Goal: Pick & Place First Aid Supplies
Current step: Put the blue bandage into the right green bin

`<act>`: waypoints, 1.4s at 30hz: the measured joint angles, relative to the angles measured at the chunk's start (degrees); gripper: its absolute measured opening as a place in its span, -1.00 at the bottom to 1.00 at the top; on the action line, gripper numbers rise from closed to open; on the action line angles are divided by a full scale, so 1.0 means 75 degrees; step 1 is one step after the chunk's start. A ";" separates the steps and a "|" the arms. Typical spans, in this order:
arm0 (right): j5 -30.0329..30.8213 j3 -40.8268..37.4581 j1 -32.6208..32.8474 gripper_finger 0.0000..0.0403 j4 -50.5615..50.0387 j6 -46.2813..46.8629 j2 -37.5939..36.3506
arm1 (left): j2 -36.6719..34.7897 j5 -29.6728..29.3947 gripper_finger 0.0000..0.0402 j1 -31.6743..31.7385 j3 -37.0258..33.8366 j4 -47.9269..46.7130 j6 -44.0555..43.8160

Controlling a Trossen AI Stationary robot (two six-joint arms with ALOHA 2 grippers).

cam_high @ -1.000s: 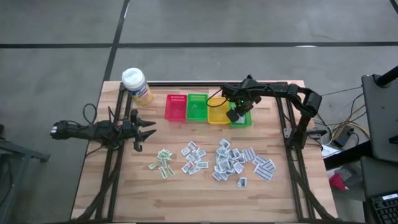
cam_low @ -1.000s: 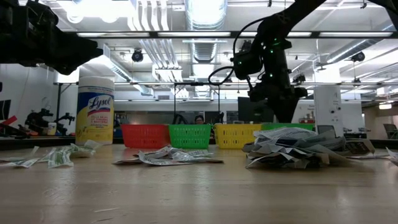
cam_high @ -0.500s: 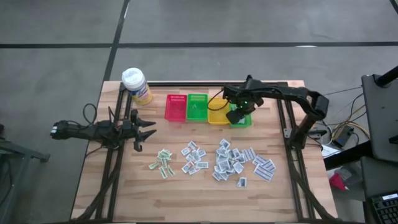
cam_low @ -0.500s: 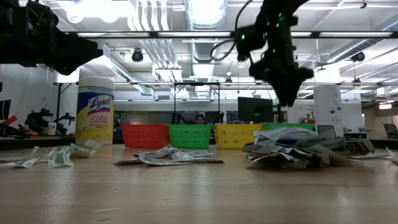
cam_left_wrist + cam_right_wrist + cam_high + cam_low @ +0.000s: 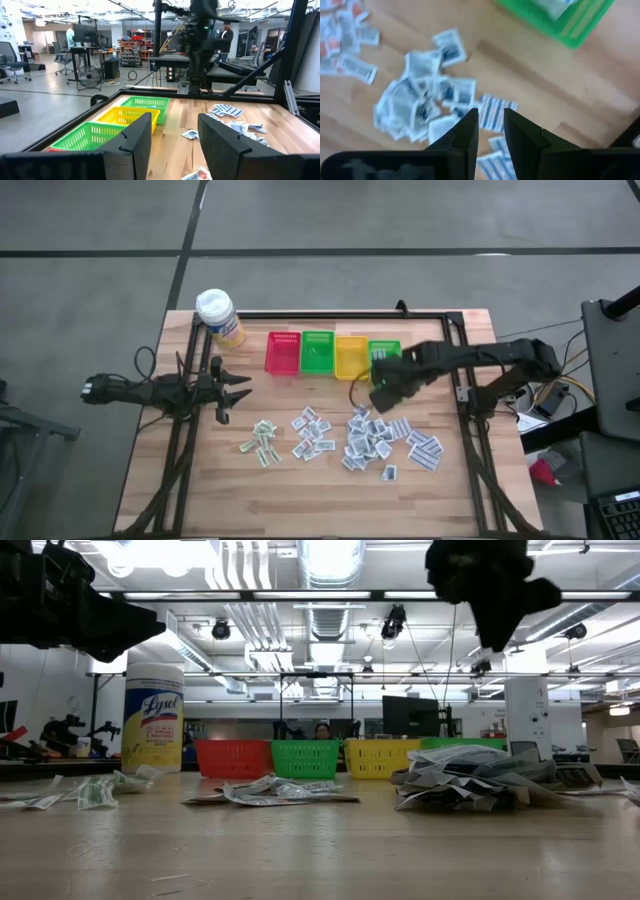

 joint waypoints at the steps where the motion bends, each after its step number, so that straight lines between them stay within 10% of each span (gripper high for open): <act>1: 0.0016 -0.0021 0.0197 -0.53 -0.0006 0.0189 -0.0014 | 0.0000 0.0002 -0.21 -0.0002 -0.0001 0.0001 -0.0002; 19: -0.0035 -0.2439 0.1107 -0.09 0.0921 0.1437 0.0158 | 0.0001 0.0512 -0.21 -0.0002 0.0001 0.0133 -0.0783; 42: -0.0139 -0.4092 0.0393 -0.07 0.3484 0.0981 0.0184 | 0.0003 0.0487 -0.21 -0.0002 -0.0001 0.0227 -0.0727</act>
